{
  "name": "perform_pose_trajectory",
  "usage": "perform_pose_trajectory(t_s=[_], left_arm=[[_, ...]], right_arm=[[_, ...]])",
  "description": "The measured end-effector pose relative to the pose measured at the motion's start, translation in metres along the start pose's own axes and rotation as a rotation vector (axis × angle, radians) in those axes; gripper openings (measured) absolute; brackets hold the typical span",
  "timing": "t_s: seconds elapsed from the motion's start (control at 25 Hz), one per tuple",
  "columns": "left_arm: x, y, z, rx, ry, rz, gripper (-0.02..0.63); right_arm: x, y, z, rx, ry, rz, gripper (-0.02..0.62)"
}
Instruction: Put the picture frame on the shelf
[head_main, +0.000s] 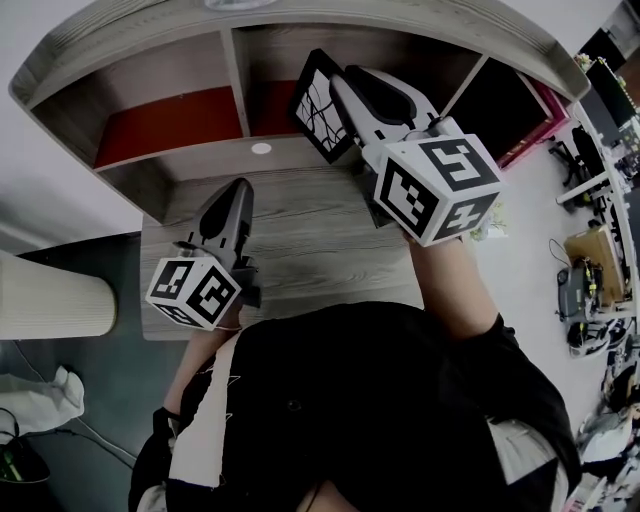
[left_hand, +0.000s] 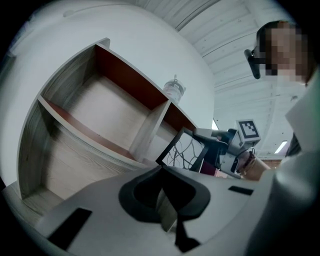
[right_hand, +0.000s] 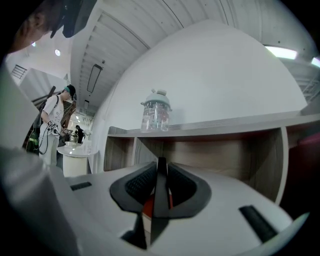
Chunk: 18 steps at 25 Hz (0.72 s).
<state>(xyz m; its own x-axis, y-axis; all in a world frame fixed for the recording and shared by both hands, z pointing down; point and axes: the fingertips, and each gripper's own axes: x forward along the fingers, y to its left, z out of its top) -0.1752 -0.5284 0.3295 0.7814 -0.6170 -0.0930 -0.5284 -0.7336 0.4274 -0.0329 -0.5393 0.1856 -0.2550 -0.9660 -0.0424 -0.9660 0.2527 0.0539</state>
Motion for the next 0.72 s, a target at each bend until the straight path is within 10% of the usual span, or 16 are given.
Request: perform_pose_trajectory(t_s=[0.72], left_arm=[[0.038, -0.025, -0.007, 0.001, 0.034, -0.047, 0.011]], right_arm=[[-0.023, -0.031, -0.008, 0.047, 0.010, -0.058, 0.075]])
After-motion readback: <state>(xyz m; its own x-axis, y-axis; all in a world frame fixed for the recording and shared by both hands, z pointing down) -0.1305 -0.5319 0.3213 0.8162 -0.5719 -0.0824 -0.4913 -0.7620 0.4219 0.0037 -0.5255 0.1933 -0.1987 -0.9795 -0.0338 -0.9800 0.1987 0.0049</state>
